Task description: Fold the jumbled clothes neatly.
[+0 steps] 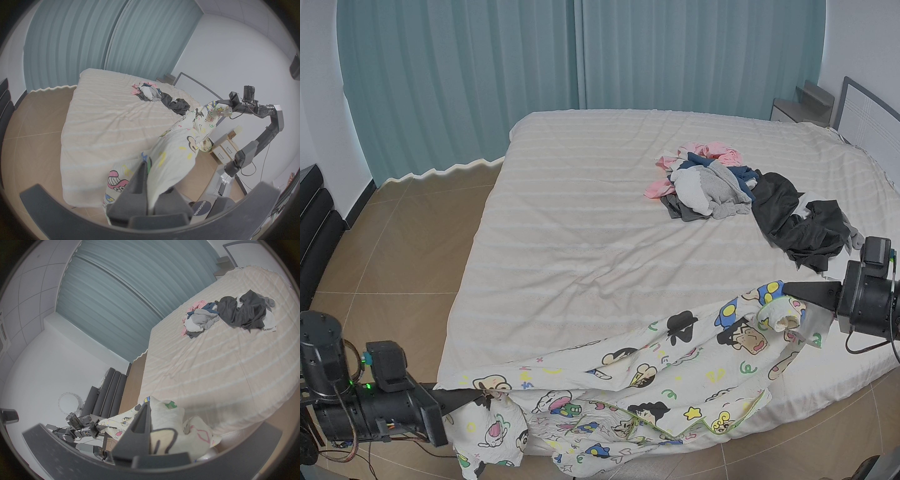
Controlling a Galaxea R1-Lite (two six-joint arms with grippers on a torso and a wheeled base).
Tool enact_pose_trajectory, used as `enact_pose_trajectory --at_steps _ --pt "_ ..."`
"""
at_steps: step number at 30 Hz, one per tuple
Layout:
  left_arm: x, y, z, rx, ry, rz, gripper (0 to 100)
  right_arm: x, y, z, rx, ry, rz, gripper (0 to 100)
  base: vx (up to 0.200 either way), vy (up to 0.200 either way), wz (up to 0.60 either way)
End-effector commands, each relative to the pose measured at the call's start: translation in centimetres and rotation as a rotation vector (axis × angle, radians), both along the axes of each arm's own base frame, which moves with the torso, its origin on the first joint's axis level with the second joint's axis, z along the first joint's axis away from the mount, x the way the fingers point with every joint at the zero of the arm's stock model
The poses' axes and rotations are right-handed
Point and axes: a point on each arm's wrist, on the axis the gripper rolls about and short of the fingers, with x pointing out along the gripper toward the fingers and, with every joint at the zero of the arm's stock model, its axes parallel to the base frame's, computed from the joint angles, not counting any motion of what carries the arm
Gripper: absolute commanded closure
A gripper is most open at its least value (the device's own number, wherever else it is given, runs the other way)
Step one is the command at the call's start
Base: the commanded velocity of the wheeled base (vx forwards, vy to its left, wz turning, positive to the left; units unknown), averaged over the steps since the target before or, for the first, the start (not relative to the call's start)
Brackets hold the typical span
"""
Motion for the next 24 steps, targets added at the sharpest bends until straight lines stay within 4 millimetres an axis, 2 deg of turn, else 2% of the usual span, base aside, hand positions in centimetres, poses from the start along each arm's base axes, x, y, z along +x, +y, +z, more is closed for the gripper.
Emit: enact_pose_trajectory --at_steps 1,6,11,14,20,24 --pt "3.6 -1.6 -2.3 0.05 0.094 0.015 100 3.4 0.7 -1.9 -0.023 0.051 -0.036 100 0.2 0.0 0.0" --pt "5.8 -2.3 -3.1 0.039 0.077 0.036 100 5.8 1.1 -3.1 -0.017 0.043 -0.062 100 0.2 0.0 0.0" --pt "7.4 -2.8 -3.8 0.029 0.08 0.057 100 7.6 1.7 -4.1 -0.013 0.033 -0.065 100 0.0 0.0 0.0" --pt "9.3 -3.2 -4.2 0.004 0.088 0.1 100 9.7 2.5 -5.3 -0.009 0.019 -0.073 100 0.0 0.0 0.0" --pt "11.5 -3.6 -5.9 0.027 0.103 0.172 100 11.8 3.3 -7.3 -0.016 0.025 -0.076 100 0.0 0.0 0.0" --pt "12.3 -3.7 -6.8 0.032 0.091 0.209 100 12.8 3.6 -8.1 -0.018 0.028 -0.088 100 0.0 0.0 0.0"
